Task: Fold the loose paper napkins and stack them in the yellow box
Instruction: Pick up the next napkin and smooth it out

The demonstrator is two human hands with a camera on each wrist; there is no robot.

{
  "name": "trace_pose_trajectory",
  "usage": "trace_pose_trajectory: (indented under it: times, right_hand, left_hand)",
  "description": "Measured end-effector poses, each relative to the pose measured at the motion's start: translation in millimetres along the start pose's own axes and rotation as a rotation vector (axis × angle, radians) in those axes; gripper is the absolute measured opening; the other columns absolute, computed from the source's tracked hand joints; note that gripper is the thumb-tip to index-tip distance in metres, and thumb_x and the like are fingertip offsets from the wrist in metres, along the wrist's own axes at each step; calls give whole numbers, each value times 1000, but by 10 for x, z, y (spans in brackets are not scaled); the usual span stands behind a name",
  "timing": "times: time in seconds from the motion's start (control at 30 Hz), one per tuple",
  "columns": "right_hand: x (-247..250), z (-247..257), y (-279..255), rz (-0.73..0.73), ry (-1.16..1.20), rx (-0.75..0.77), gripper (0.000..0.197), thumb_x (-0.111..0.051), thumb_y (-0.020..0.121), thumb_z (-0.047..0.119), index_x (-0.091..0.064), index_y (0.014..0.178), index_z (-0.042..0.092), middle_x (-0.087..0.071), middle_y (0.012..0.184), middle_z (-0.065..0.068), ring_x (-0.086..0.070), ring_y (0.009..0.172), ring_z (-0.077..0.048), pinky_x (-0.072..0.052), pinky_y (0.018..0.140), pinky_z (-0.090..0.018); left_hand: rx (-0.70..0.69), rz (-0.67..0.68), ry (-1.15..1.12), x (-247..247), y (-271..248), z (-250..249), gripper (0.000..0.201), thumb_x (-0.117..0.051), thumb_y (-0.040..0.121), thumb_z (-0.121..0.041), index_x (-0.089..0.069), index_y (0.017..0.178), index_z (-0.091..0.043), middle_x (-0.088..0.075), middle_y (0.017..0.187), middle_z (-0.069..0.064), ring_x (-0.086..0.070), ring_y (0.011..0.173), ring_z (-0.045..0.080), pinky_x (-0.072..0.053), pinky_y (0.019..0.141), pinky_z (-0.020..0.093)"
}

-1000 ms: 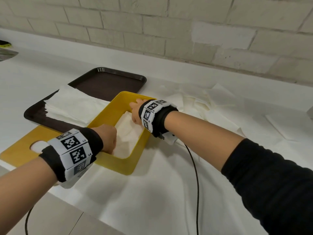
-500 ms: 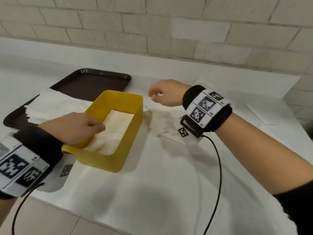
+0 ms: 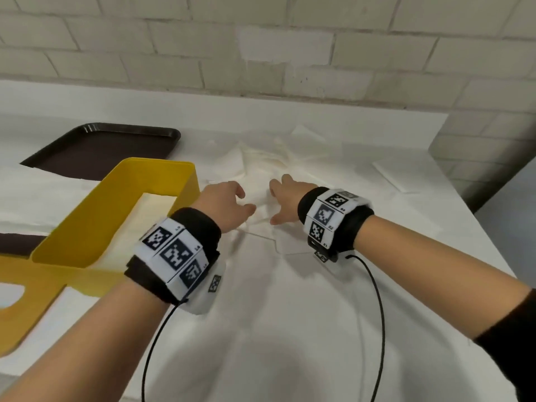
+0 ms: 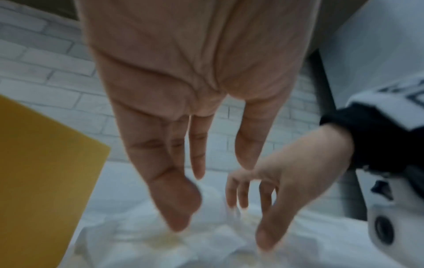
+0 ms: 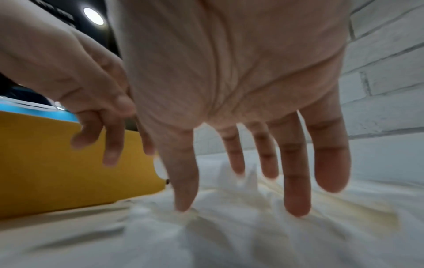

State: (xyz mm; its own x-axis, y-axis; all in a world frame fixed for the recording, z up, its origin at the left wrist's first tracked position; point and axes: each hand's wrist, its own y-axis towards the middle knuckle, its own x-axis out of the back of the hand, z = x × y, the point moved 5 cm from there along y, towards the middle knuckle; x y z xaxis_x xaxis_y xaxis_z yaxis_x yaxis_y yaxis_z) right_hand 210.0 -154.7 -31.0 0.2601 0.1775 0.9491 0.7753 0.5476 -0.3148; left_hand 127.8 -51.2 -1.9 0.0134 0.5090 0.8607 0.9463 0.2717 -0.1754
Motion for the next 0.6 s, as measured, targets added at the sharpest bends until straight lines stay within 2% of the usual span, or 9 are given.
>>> trace_pose_trajectory:
  times: [0.07,0.13,0.2,0.27,0.3,0.4,0.47,0.53,0.6]
  right_hand:
    - [28,-29,87,-76,83,-19,61,-63,84,29,-28,132,15,-34,128,-12,-51,79,-29,-41,64,-33]
    - [63,-57,177,-132,176,-25,60,-61,85,23,-25,134,20,-36,125,-13,-51,75,-29,-43,59,-33]
    - [83,-69,250,-129,272,-16,57,-58,87,20,-28,134,23,-41,124,-12,-55,84,-30,-47,66,-35]
    - [95,-95,320,-127,379,-4,44,-56,88,19,-41,129,17,-49,123,-10,-56,101,-29,-46,82,-34]
    - [110,-117,338,-154,453,-4,34,-55,88,17,-51,122,13,-54,120,-8,-56,105,-27,-44,83,-31]
    - [180,-191,284,-281,709,7,18,-54,86,9,-65,100,6,-61,106,-9,-55,90,-20,-42,72,-24]
    - [229,-231,199,-345,803,34,14,-57,86,10,-66,96,7,-60,94,-6,-52,85,-16,-39,64,-18]
    - [284,-273,84,-390,937,71,8,-61,85,15,-65,92,12,-60,89,-8,-54,85,-16,-42,71,-21]
    - [346,-311,-62,-407,1138,105,10,-63,86,22,-65,89,14,-62,90,-21,-55,84,-17,-43,79,-29]
  left_hand:
    - [51,38,100,-109,178,-1,48,-57,90,-32,-43,130,-10,-55,123,10,-58,102,26,-43,81,28]
    - [93,56,135,-179,307,-2,53,-60,88,-26,-39,132,-8,-54,124,12,-57,106,27,-42,79,28]
    - [113,37,143,-201,401,-12,51,-60,89,-21,-39,133,-6,-54,127,14,-54,112,27,-40,81,26]
    - [120,-7,131,-195,467,-21,44,-57,91,-17,-43,131,-4,-52,130,14,-50,119,28,-40,89,26]
    - [119,-32,108,-185,493,-17,42,-56,91,-15,-46,130,-4,-52,130,14,-49,120,28,-39,92,27]
    - [131,-93,-28,-140,535,24,37,-59,88,-13,-54,125,-9,-59,122,13,-56,112,27,-43,93,30]
    - [132,-109,-119,-96,525,55,31,-61,88,-17,-60,118,-9,-64,112,13,-60,103,27,-47,86,30]
    - [80,-154,-197,-15,488,58,24,-63,87,-21,-64,109,-11,-65,97,7,-59,89,24,-45,76,27]
    - [-22,-231,-289,86,404,34,15,-64,85,-20,-65,100,-17,-59,80,-1,-53,75,16,-39,67,22]
